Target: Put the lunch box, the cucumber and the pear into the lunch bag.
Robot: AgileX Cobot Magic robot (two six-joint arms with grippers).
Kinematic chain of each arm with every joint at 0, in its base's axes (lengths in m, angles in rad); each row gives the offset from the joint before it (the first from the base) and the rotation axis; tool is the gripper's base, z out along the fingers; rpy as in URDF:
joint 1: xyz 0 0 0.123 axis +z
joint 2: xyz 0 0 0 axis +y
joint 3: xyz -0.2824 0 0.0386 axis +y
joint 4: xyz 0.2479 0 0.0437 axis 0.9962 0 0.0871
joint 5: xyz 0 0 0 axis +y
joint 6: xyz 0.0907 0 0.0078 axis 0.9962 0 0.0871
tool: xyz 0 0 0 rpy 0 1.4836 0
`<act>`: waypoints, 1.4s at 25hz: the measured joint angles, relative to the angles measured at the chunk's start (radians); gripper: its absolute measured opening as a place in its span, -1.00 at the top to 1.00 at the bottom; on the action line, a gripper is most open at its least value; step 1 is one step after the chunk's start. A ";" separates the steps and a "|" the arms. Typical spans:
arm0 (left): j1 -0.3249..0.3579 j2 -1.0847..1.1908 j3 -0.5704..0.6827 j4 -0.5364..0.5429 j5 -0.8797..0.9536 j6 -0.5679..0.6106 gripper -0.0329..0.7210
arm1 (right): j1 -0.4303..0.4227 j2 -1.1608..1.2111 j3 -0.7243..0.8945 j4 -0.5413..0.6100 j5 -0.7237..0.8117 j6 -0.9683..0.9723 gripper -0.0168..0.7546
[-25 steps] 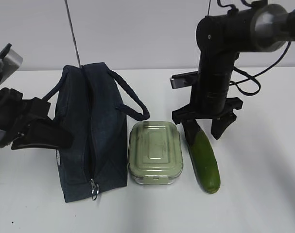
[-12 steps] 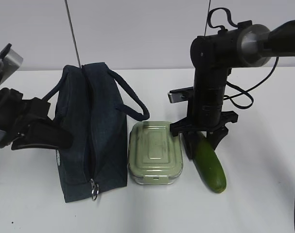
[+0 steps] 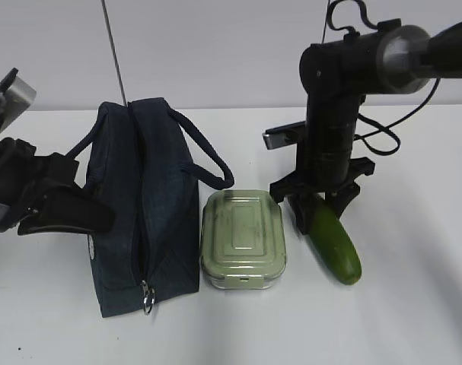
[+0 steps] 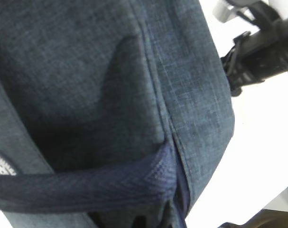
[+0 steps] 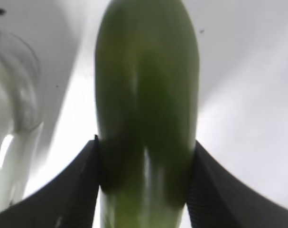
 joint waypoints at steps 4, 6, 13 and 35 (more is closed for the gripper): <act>0.000 0.000 0.000 0.000 0.000 0.000 0.95 | 0.000 -0.071 -0.045 -0.027 0.000 0.000 -0.01; 0.000 0.000 0.000 0.000 0.000 0.000 0.95 | 0.000 -0.114 -0.070 -0.027 0.000 0.000 -0.01; 0.000 0.000 0.000 0.000 0.000 0.000 0.95 | 0.000 -0.225 -0.192 0.102 0.019 -0.006 -0.01; 0.000 0.000 0.000 -0.034 -0.007 0.009 0.95 | 0.174 -0.153 -0.255 0.794 -0.269 -0.356 -0.01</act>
